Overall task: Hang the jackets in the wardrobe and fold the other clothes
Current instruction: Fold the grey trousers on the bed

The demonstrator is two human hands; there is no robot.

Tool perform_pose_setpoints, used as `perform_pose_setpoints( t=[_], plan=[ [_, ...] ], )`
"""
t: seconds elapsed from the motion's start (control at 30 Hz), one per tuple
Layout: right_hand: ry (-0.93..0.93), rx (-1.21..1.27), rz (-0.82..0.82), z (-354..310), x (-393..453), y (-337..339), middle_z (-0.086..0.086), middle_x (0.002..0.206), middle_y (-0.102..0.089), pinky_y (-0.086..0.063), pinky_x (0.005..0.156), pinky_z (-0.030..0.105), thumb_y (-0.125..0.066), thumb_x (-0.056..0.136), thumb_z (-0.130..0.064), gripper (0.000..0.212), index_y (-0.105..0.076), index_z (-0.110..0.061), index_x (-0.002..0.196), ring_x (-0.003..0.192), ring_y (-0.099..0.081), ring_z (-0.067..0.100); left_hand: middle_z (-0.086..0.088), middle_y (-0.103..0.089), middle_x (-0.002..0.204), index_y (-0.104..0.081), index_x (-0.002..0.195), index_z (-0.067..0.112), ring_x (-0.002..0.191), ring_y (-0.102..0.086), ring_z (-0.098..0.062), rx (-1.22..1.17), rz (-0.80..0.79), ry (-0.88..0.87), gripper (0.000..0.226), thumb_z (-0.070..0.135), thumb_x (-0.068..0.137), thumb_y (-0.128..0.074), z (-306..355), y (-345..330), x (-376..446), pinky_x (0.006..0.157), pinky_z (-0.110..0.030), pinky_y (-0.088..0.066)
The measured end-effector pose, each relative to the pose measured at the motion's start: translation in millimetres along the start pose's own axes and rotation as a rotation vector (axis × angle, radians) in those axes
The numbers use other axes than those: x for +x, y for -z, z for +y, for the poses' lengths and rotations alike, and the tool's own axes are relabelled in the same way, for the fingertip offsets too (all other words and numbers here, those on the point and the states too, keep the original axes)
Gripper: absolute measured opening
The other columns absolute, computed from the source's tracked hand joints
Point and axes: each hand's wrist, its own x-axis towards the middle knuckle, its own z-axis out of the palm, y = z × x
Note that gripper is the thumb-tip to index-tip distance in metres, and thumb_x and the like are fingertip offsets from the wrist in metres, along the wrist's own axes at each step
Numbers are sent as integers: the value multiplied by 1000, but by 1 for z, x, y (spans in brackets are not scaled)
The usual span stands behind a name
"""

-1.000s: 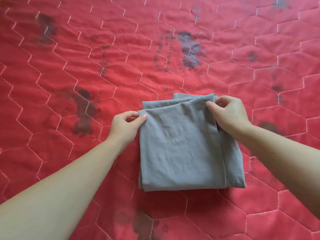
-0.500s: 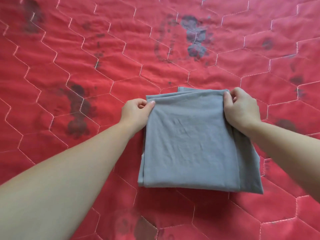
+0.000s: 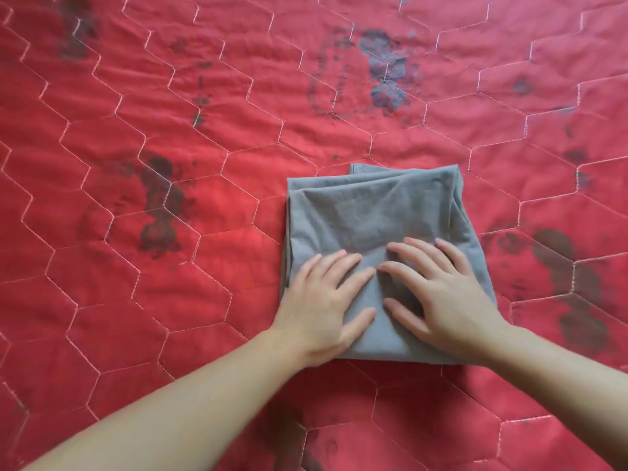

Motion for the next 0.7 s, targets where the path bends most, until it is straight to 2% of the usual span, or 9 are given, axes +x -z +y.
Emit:
perform_pose_setpoints(
  t=[0.1, 0.17, 0.3, 0.37, 0.43, 0.5, 0.57, 0.63, 0.7],
  plan=[
    [-70, -9, -105, 4, -9, -4, 2, 145, -49, -25, 114, 45, -44, 87, -53, 55, -61, -21, 128, 138, -41, 23, 3, -12, 163, -21, 154, 28, 150, -3, -16, 99, -125, -4, 75, 65, 89, -20, -8, -7, -6, 121, -40, 1],
    [-64, -24, -119, 4, -8, -1, 3, 146, -49, -24, 114, 45, -42, 86, -56, 59, -59, -21, 131, 138, -41, 24, 4, 1, 164, -8, 155, 29, 149, 8, -14, 134, -171, -9, 80, 70, 87, -16, -7, -8, -6, 120, -40, 8],
    [-23, -101, -206, 1, -26, 6, 10, 150, -42, -19, 113, 49, -43, 77, -76, 87, -52, -16, 139, 140, -37, 31, -2, 16, 161, 5, 155, 23, 148, 19, -19, 228, -238, -40, 102, 80, 77, -30, -7, -9, -17, 119, -45, 10],
    [16, -157, -265, 0, -43, 7, 12, 152, -39, -19, 111, 51, -50, 68, -80, 101, -47, -13, 143, 140, -35, 35, -5, 23, 159, 13, 153, 18, 147, 21, -25, 318, -258, -52, 108, 67, 77, -46, -6, -10, -28, 118, -46, 15],
    [37, -212, -291, -1, -55, 7, 14, 151, -40, -25, 110, 53, -70, 57, -66, 105, -46, -12, 143, 138, -38, 37, -9, 22, 160, 17, 152, 16, 147, 19, -28, 359, -273, 1, 108, 51, 79, -55, -3, -12, -37, 116, -45, 17],
    [27, -226, -280, -2, -57, 5, 15, 146, -46, -37, 107, 55, -82, 45, -45, 105, -51, -11, 140, 133, -45, 38, -10, 19, 161, 17, 152, 16, 148, 16, -30, 354, -274, 88, 106, 44, 80, -57, 2, -15, -41, 118, -44, 13],
    [-6, -211, -233, -4, -55, 2, 14, 142, -52, -44, 101, 56, -84, 43, -29, 98, -56, -10, 135, 128, -51, 38, -9, 14, 162, 14, 153, 17, 149, 12, -31, 351, -256, 149, 104, 35, 82, -59, 9, -19, -40, 120, -44, 5],
    [-43, -189, -198, -8, -54, 0, 13, 140, -54, -44, 99, 56, -81, 47, -17, 89, -58, -11, 133, 127, -53, 37, -8, 6, 163, 6, 154, 18, 149, 4, -30, 351, -234, 181, 98, 26, 82, -60, 14, -20, -37, 121, -43, -3],
    [-78, -140, -244, -8, -52, 4, 7, 148, -45, -37, 107, 52, -73, 60, -14, 83, -51, -16, 140, 136, -43, 33, -3, -5, 163, -6, 154, 22, 150, -5, -27, 298, -222, 209, 90, 18, 81, -58, 17, -12, -32, 120, -40, -11]
  ],
)
